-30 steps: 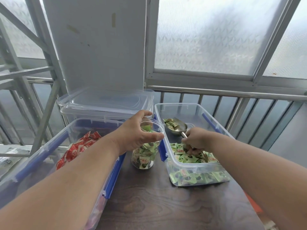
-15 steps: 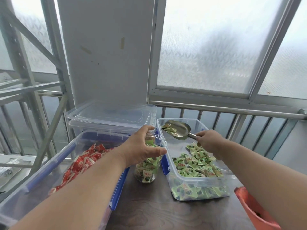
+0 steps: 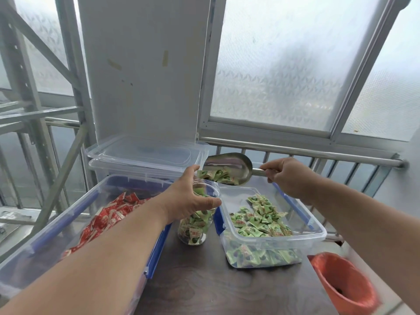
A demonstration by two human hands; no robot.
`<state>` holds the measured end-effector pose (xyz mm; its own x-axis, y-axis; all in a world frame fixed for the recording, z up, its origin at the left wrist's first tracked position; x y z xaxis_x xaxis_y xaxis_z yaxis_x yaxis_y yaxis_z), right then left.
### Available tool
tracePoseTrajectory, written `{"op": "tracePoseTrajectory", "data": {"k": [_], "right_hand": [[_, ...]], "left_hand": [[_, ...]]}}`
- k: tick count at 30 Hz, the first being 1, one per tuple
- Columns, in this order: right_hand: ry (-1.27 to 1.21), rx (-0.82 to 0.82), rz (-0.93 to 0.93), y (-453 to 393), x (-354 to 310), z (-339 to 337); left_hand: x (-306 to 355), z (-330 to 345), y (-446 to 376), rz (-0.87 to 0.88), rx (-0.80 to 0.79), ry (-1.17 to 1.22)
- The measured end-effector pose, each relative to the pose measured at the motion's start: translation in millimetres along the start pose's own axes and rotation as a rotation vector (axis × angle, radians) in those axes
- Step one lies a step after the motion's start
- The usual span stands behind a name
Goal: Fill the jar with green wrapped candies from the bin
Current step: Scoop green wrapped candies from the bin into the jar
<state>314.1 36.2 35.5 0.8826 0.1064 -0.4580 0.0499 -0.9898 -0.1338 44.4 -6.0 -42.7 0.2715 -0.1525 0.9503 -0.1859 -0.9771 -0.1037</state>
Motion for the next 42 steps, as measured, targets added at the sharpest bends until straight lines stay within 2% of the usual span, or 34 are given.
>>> {"op": "tracePoseTrajectory", "data": {"k": [6, 15, 19, 24, 31, 34, 38, 42], "right_hand": [[0.040, 0.033, -0.107, 5, -22, -14], [0.306, 0.128, -0.306, 20, -52, -32], [0.349, 0.149, -0.370, 22, -61, -36], [0.498, 0.301, -0.542, 36, -79, -38], [0.359, 0.495, -0.606, 44, -81, -52], [0.374, 0.477, -0.613, 44, -78, -53], [0.493, 0.388, -0.754, 50, -85, -37], [0.493, 0.438, -0.775, 50, -94, -39]], "left_hand": [[-5, -3, -3, -0.020, 0.011, 0.039], [-8, -3, -4, -0.022, 0.009, 0.051], [-9, -3, -5, -0.023, 0.013, 0.089], [-8, -3, -6, -0.032, 0.030, 0.086], [-5, -3, -2, -0.011, 0.036, 0.002], [-5, -6, -2, -0.017, 0.050, 0.071], [-6, -4, -3, -0.051, 0.001, 0.148], [-7, -3, -4, -0.043, -0.026, 0.170]]}}
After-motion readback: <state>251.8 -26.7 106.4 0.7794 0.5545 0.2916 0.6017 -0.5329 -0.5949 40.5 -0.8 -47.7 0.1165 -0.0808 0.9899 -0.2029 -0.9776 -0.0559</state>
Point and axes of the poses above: each hand's wrist, its own y-axis away from the middle knuckle, its own z-axis out of the palm, x = y × z, the point moved 7 cm from there along -y, towards the middle knuckle, and after that the axes turned 10 degrees about y, right-handed, at the moved point
